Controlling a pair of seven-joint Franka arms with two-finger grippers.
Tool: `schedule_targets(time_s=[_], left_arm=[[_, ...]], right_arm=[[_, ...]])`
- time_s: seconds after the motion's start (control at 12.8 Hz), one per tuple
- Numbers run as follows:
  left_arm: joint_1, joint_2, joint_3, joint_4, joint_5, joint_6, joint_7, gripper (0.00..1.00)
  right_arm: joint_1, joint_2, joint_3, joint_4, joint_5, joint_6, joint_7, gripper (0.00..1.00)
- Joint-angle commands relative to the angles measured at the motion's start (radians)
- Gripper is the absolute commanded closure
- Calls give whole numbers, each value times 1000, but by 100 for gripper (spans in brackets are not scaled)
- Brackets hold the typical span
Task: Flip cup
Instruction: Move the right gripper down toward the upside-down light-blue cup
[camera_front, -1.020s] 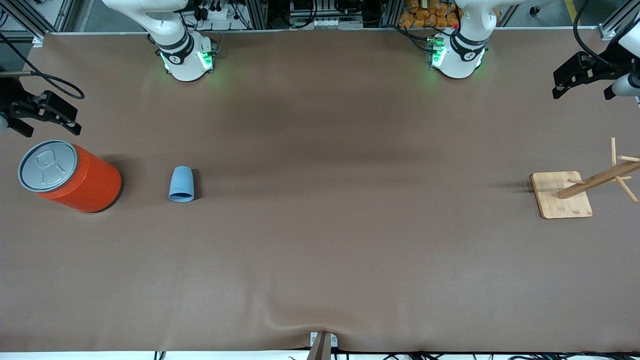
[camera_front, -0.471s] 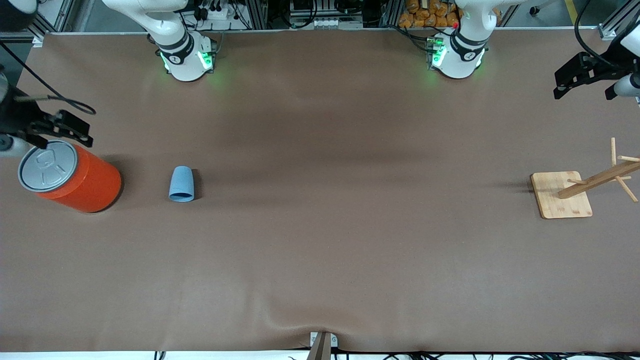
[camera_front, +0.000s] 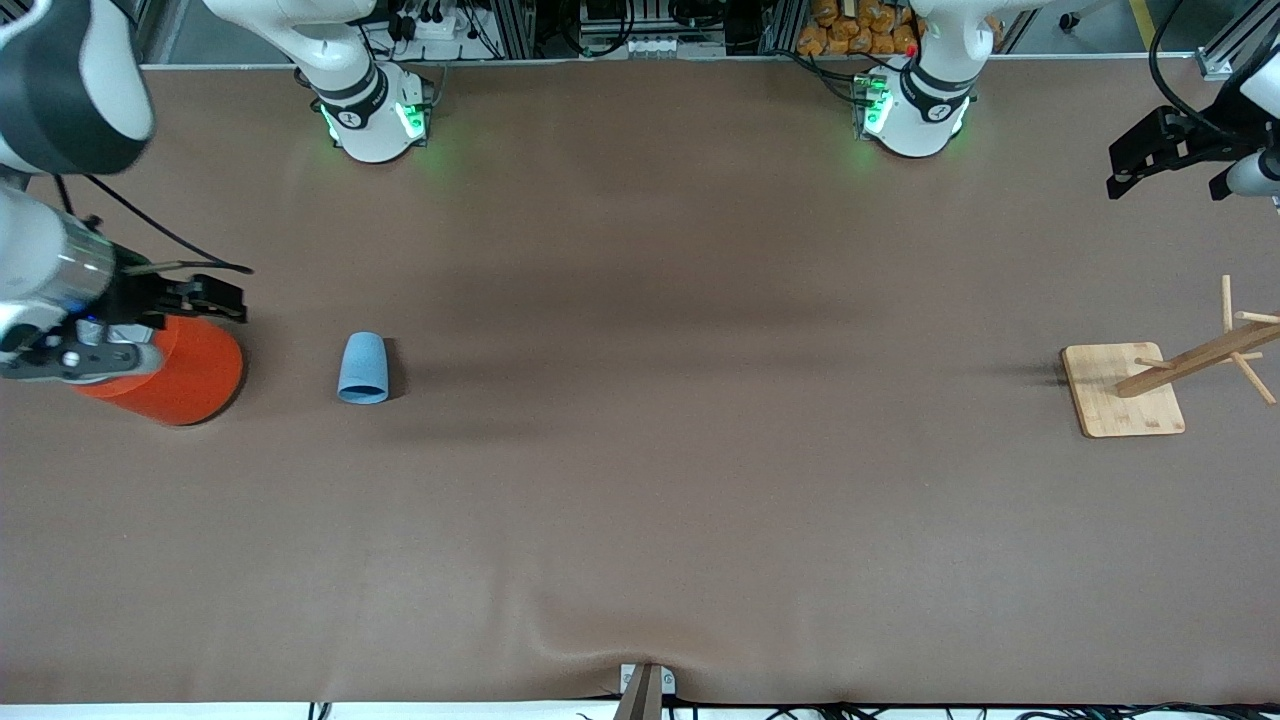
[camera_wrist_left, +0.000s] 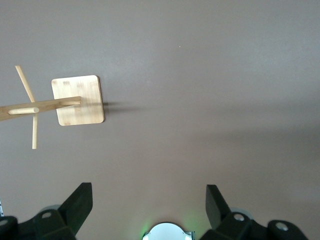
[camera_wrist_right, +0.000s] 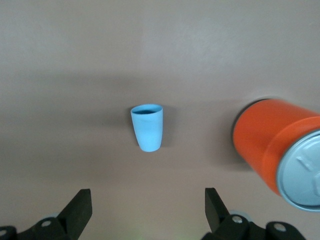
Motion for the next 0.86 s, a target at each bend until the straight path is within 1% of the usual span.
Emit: schedule_targets(time_s=[0.0, 0.16, 0.31, 0.47, 0.63, 0.78], left_arm=[[5, 6, -4, 11, -5, -33, 21, 0], [7, 6, -4, 11, -5, -39, 21, 0], [7, 6, -4, 11, -5, -48, 21, 0], [7, 6, -4, 13, -5, -50, 22, 0], [7, 8, -4, 13, -6, -50, 24, 0], [7, 9, -4, 14, -6, -50, 24, 0]], right_arm=[[-1, -19, -3, -160, 17, 108, 1, 0], [0, -41, -3, -282, 21, 230, -1, 0], [0, -43, -3, -404, 22, 376, 1, 0], [7, -35, -3, -501, 28, 519, 1, 0], [23, -20, -3, -575, 28, 619, -1, 0], [30, -6, -3, -661, 28, 755, -2, 0]])
